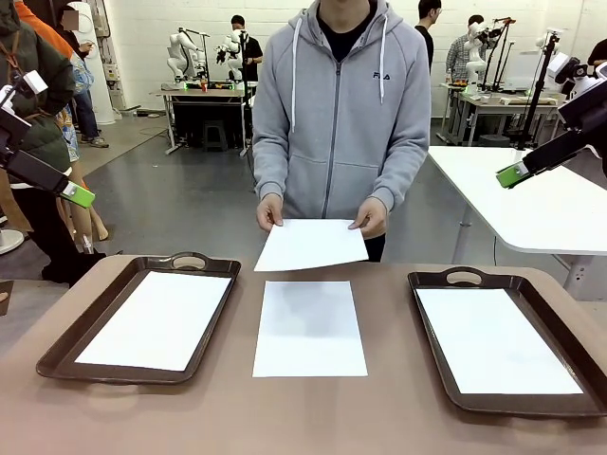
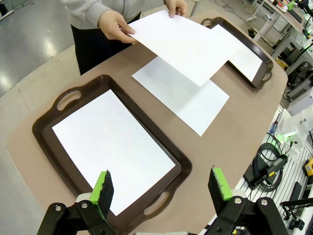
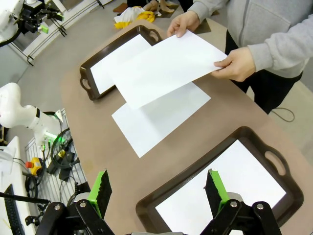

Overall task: Sort the A4 documents.
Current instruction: Receive the A4 Paper.

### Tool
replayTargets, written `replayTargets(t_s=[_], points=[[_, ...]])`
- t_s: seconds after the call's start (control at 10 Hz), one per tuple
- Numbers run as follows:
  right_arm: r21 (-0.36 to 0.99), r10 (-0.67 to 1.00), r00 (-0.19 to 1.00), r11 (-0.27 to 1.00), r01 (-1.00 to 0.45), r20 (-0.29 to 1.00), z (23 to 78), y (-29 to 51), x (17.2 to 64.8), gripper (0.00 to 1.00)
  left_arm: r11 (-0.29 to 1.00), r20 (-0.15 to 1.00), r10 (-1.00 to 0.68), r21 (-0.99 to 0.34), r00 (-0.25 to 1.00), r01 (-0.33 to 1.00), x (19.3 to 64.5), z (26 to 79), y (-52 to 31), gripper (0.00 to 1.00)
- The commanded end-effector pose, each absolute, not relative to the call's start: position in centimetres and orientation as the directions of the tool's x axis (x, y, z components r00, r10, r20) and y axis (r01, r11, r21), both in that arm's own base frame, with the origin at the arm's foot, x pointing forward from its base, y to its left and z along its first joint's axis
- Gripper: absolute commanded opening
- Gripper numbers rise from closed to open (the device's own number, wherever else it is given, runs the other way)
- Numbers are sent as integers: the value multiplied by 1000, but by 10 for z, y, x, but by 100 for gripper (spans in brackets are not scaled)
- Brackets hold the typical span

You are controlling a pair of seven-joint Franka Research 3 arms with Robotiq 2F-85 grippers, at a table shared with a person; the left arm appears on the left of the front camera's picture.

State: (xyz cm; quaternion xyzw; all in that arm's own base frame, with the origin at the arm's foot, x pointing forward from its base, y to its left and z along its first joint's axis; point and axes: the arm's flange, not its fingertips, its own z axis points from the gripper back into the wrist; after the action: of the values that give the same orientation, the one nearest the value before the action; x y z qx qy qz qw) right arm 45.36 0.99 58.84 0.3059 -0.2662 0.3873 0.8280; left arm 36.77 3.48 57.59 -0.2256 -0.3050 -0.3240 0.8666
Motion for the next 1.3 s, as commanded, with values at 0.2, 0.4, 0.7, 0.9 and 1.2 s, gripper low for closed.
replayTargets(t_s=[0.2, 0.4, 0.7, 0.9, 1.2], points=[[295, 479, 554, 513, -806, 681, 589, 11, 453, 100, 691, 674, -424, -191, 605, 697, 367, 576, 34, 100], [295, 479, 554, 513, -806, 681, 589, 11, 453, 100, 691, 674, -424, -191, 605, 697, 367, 576, 34, 100], [295, 479, 554, 513, -806, 681, 589, 11, 453, 100, 691, 674, -424, -191, 605, 697, 367, 576, 34, 100], [295, 479, 554, 513, -806, 681, 589, 11, 453, 100, 691, 674, -424, -191, 605, 697, 367, 576, 34, 100], [295, 479, 554, 513, -806, 681, 589, 11, 453, 100, 691, 674, -424, -191, 605, 697, 367, 576, 34, 100]])
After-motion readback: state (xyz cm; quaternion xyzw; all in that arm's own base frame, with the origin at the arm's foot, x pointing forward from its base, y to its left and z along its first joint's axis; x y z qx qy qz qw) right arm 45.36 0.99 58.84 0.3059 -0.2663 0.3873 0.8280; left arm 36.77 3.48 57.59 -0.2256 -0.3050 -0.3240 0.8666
